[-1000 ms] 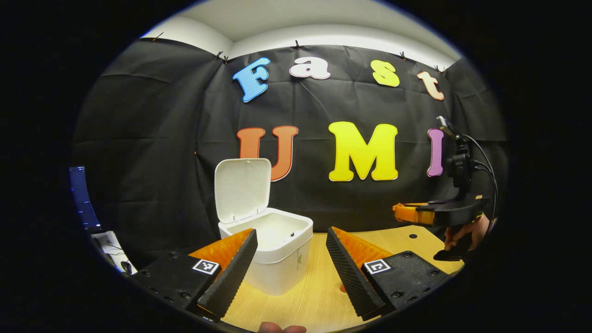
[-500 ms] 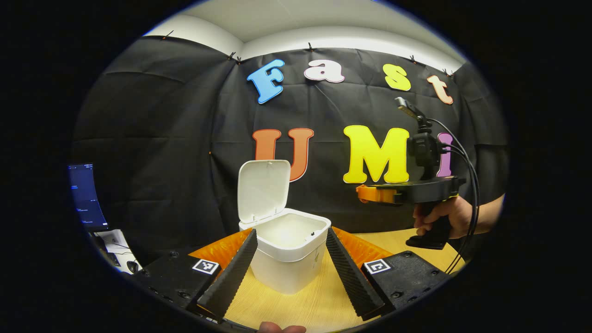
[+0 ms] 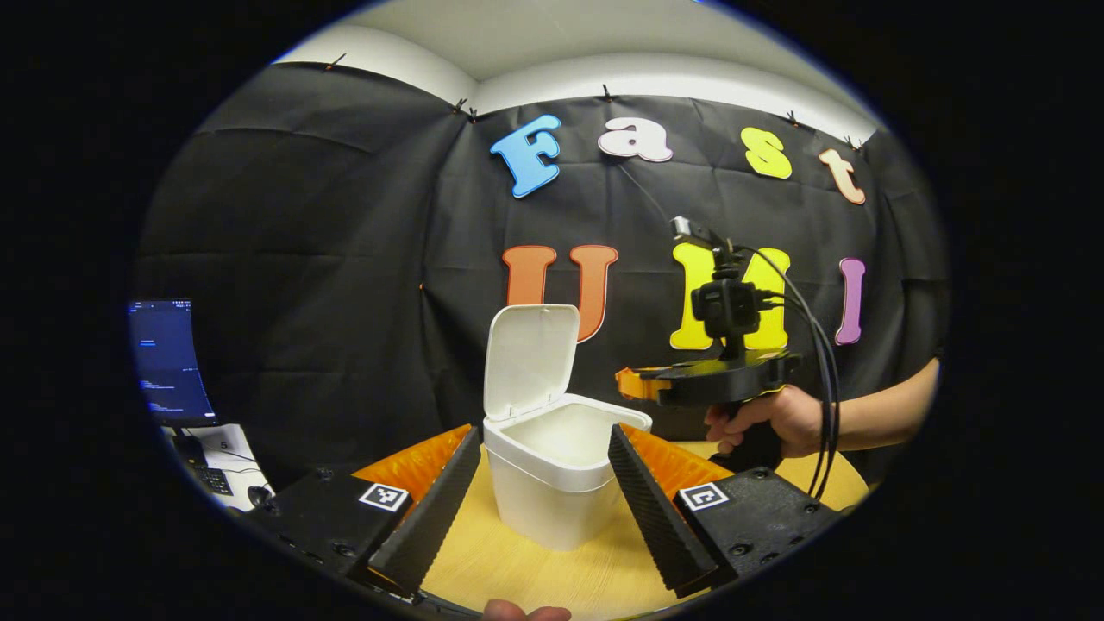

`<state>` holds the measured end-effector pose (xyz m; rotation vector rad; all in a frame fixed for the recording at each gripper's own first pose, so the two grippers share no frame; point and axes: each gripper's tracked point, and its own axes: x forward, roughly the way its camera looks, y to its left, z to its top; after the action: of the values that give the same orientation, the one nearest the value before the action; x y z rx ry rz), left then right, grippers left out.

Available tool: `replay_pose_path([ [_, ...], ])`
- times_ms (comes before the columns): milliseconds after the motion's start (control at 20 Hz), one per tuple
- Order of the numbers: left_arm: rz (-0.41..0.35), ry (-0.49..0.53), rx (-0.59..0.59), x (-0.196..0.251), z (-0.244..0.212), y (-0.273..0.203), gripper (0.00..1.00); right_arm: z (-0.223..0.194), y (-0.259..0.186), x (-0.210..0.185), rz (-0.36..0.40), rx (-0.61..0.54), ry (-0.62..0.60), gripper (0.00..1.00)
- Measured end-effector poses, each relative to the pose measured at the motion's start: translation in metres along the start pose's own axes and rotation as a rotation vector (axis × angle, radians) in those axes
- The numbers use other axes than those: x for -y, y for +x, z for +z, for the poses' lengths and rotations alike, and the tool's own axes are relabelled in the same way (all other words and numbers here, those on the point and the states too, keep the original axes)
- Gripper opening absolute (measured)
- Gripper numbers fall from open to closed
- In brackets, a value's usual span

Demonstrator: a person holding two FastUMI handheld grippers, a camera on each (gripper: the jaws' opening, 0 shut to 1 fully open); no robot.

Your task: Press the lid of the desktop garbage bin to open it, pick up the crumpled paper on the desktop and throw it into the bin, then pick up the pop can on the desktop and drop it into the bin, and finally close the garbage bin lid.

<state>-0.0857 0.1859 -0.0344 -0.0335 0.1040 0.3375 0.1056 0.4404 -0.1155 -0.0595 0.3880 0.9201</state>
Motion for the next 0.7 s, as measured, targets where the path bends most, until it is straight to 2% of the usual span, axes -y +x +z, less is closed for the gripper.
replay_pose_path([
  [300, 0.024, -0.005, -0.017, -0.014, -0.008, -0.005, 0.98, -0.030, 0.033, -0.014, 0.009, -0.088, -0.020, 0.19],
  [700, 0.047, 0.000, -0.023, -0.026, -0.013, -0.002, 0.98, -0.053, 0.040, -0.017, 0.006, -0.157, -0.024, 0.27],
])
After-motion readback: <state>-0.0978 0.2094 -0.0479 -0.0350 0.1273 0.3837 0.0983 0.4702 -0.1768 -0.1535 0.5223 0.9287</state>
